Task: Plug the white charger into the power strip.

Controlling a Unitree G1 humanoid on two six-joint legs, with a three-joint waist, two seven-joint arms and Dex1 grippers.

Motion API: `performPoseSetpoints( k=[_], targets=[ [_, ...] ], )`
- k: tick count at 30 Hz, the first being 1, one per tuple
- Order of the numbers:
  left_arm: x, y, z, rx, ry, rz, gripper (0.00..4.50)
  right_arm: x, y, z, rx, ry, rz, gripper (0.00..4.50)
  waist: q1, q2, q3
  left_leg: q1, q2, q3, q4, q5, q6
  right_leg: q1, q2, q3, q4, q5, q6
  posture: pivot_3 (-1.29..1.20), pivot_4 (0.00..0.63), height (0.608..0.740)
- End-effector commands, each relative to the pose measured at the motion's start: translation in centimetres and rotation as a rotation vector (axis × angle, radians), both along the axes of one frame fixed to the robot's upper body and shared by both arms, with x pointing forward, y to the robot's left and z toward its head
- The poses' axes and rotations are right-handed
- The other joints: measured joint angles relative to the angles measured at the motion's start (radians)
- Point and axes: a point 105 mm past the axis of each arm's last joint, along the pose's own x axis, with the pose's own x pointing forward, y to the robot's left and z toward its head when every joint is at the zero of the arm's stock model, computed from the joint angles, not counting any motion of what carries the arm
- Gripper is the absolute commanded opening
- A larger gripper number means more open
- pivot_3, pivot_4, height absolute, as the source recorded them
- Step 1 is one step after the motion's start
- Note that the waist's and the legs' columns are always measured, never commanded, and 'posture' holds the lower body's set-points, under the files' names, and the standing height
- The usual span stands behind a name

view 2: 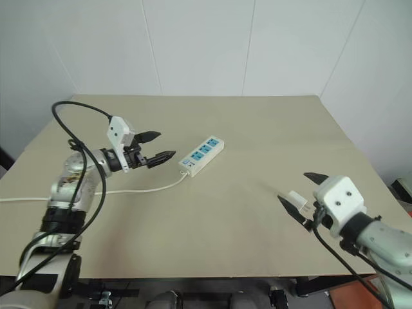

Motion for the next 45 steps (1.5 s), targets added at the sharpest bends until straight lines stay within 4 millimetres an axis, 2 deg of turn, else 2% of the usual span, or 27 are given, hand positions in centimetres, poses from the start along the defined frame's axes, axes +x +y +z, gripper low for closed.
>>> performPoseSetpoints(
  k=[1,6,9,15,21,29,44,45],
  targets=[
    [1.5,-1.9,0.3,-0.008,-0.028,0.097,4.49,1.4,1.0,0.7,-0.002,-0.029,0.031,4.50,0.003,0.000,0.000,0.001,0.000,0.000,0.001,0.000,0.000,0.001,0.000,0.000,0.000,-0.001,0.003,0.00,0.150,0.740],
    [2.8,-4.7,-1.1,-0.057,0.024,0.172,4.49,2.3,2.3,0.7,0.008,-0.028,0.085,4.50,0.006,0.000,0.000,-0.002,-0.001,-0.001,0.001,0.000,0.000,0.000,0.000,0.000,-0.001,0.000,0.002,0.00,0.150,0.740],
    [3.3,-5.5,-2.1,-0.065,0.053,0.195,4.49,2.4,2.9,0.6,0.007,-0.026,0.107,4.50,0.006,0.000,0.000,-0.002,-0.001,-0.001,0.000,0.000,0.000,-0.001,0.000,0.000,-0.001,0.003,-0.002,0.00,0.150,0.740],
    [4.1,-6.0,-4.6,-0.028,0.092,0.253,4.49,2.4,3.7,0.4,0.016,-0.020,0.134,4.50,-0.001,-0.001,0.000,-0.001,-0.001,-0.001,0.000,0.000,0.000,-0.001,0.000,0.000,0.000,0.000,0.002,0.00,0.150,0.740],
    [4.8,-6.3,-6.2,0.010,0.102,0.276,4.49,2.4,3.8,0.7,0.007,-0.021,0.144,4.50,0.002,-0.001,0.000,-0.002,-0.002,-0.001,0.000,0.000,0.000,-0.001,0.000,0.000,0.000,0.001,0.002,0.00,0.150,0.740],
    [4.8,-7.1,-8.3,0.038,0.152,0.236,4.49,2.3,3.8,0.9,0.001,-0.023,0.154,4.50,0.001,-0.001,0.000,-0.002,-0.002,-0.001,0.000,0.000,0.000,-0.001,-0.001,0.000,0.000,0.001,0.002,0.00,0.150,0.740],
    [4.9,-8.0,-9.9,0.070,0.173,0.241,4.49,2.1,3.9,0.9,-0.014,-0.012,0.175,4.50,0.013,-0.001,0.000,-0.001,-0.003,-0.001,0.001,0.000,0.000,0.000,-0.001,0.000,0.000,0.000,0.004,0.00,0.150,0.740],
    [4.9,-8.0,-10.1,0.070,0.180,0.235,4.30,2.1,3.9,0.9,-0.014,-0.012,0.177,4.50,0.014,-0.001,0.000,-0.001,-0.003,-0.001,0.001,0.000,0.000,0.000,-0.001,0.000,0.000,0.000,0.004,0.00,0.150,0.740]
  ],
)
